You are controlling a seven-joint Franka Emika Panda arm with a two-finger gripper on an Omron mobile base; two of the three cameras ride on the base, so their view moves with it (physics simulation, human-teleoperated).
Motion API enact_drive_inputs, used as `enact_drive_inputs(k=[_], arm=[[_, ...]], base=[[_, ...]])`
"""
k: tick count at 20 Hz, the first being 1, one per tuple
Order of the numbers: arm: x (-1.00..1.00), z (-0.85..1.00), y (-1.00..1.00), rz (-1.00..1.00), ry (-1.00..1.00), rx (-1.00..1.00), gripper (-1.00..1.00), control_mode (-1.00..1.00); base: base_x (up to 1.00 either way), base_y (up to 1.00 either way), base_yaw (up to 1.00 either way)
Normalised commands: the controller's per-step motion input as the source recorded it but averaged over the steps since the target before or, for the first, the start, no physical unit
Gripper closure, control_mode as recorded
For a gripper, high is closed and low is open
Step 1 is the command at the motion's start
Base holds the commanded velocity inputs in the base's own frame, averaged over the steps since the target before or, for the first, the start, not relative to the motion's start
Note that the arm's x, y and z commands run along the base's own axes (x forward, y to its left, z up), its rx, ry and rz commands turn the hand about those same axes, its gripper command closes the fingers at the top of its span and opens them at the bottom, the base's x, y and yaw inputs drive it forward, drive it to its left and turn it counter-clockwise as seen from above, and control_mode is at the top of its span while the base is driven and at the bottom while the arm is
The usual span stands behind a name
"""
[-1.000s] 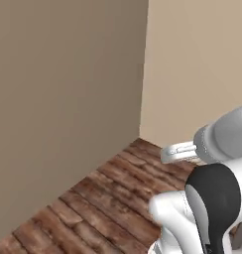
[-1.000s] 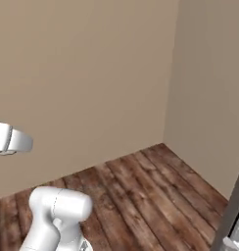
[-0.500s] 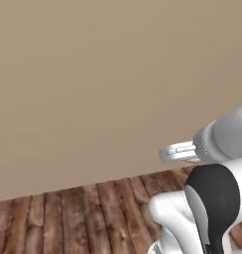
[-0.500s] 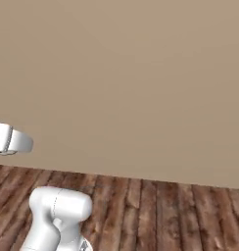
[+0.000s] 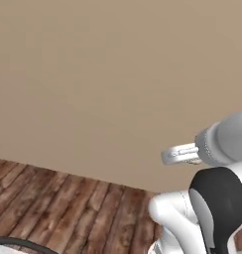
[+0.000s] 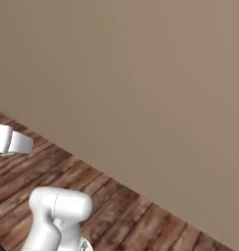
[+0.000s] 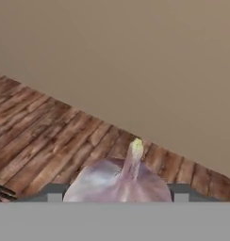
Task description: Grab the garlic and lemon wedge from the fridge, place them in the blender, close the lid, and turn on the blender to create a marinade.
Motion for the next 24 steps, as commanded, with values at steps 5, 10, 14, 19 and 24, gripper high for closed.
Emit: enact_drive_inputs(k=[5,10,14,19,24], arm=[[0.0,0.0,0.0,0.0,0.0,0.0,1.0,1.0],[0.0,0.0,0.0,0.0,0.0,0.0,1.0,1.0],[0.0,0.0,0.0,0.0,0.0,0.0,1.0,1.0],[0.0,0.0,0.0,0.0,0.0,0.0,1.0,1.0],[0.0,0.0,0.0,0.0,0.0,0.0,1.0,1.0]], base=[[1.0,-0.32,0.7],[1.0,-0.51,0.6],[1.0,-0.16,0.56],[1.0,0.0,0.52],[1.0,0.0,0.47]])
